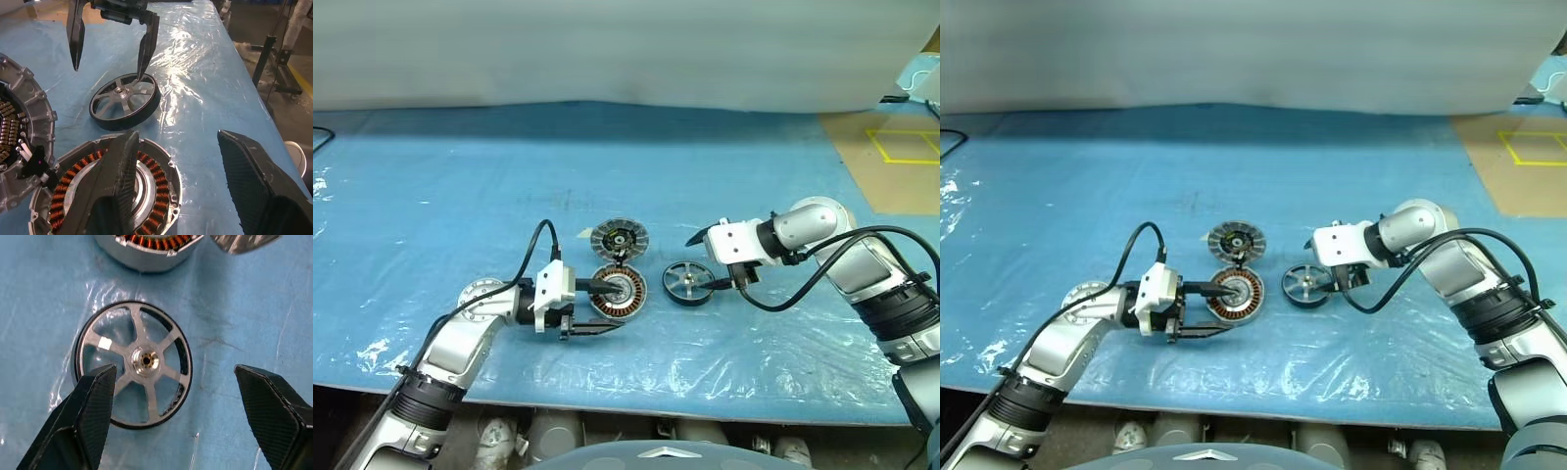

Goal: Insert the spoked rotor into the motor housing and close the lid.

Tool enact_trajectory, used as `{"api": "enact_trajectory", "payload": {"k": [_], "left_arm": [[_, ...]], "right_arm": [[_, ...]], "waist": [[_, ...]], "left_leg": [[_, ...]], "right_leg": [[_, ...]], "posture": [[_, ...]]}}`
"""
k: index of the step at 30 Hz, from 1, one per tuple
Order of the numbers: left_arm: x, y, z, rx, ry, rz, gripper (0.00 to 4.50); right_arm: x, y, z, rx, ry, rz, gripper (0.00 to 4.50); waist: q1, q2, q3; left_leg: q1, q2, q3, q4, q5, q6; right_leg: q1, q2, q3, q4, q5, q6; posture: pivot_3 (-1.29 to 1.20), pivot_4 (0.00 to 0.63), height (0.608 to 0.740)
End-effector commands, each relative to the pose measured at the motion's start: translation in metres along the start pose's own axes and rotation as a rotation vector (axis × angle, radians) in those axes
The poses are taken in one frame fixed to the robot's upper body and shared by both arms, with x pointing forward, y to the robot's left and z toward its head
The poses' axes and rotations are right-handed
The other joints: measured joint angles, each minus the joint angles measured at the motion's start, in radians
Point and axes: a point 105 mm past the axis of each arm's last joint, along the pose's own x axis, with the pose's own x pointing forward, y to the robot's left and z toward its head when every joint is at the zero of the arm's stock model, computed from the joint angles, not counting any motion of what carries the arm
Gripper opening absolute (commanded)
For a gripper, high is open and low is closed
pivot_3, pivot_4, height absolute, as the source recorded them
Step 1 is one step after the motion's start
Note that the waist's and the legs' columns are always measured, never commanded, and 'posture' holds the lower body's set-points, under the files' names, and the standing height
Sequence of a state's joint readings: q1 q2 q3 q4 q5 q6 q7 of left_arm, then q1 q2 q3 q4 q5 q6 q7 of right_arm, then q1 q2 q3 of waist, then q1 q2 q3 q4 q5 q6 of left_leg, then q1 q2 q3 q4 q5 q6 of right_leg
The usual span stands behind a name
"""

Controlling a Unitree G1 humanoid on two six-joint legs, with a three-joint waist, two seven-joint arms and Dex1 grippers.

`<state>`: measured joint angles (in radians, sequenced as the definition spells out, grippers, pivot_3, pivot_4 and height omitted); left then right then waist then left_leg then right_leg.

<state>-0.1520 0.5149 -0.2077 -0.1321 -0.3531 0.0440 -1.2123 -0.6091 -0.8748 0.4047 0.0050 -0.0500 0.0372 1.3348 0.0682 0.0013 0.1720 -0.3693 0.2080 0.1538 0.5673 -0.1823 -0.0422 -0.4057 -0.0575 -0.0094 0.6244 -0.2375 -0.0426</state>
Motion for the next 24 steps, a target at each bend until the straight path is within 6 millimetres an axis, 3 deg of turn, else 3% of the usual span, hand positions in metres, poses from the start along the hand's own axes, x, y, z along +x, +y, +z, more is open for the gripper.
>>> {"api": "enact_trajectory", "payload": {"k": [1, 9, 13, 21, 24], "left_arm": [[0.0, 0.0, 0.005, 0.033, -0.016, 0.001, 2.74], [0.001, 0.001, 0.003, 0.035, -0.015, 0.004, 2.74], [0.002, -0.002, 0.0, 0.029, -0.015, 0.004, 2.74], [0.003, 0.003, -0.004, 0.024, -0.012, 0.01, 2.74], [0.004, 0.005, -0.006, 0.025, -0.009, 0.01, 2.74]], "right_arm": [[0.002, -0.003, 0.012, -0.092, -0.015, 0.027, 4.04], [0.008, -0.002, 0.008, -0.206, 0.024, 0.086, 4.04], [0.009, -0.002, 0.006, -0.21, 0.026, 0.095, 3.12], [0.013, 0.007, 0.001, -0.192, 0.028, 0.122, 0.21], [0.016, 0.01, 0.001, -0.193, 0.03, 0.127, 0.02]], "waist": [[0.0, 0.0, 0.0], [0.0, 0.0, 0.0], [0.0, 0.0, 0.0], [0.0, 0.0, 0.0], [0.0, 0.0, 0.0]], "left_leg": [[0.0, 0.0, 0.0, 0.0, 0.0, 0.0], [0.0, 0.0, 0.0, 0.001, 0.0, 0.0], [0.0, 0.0, 0.0, 0.001, 0.0, 0.0], [0.0, 0.0, 0.0, 0.002, 0.0, 0.0], [0.0, 0.0, 0.0, 0.002, 0.0, 0.0]], "right_leg": [[0.0, 0.0, 0.0, 0.0, 0.0, 0.0], [0.0, 0.0, 0.0, 0.001, 0.0, 0.0], [0.0, 0.0, 0.0, 0.001, 0.0, 0.0], [0.0, 0.0, 0.0, 0.001, 0.0, 0.0], [0.0, 0.0, 0.0, 0.001, 0.0, 0.0]], "posture": [[0.0, 0.15, 0.74], [0.0, 0.15, 0.74], [0.0, 0.15, 0.74], [0.0, 0.15, 0.74], [0.0, 0.15, 0.74]]}}
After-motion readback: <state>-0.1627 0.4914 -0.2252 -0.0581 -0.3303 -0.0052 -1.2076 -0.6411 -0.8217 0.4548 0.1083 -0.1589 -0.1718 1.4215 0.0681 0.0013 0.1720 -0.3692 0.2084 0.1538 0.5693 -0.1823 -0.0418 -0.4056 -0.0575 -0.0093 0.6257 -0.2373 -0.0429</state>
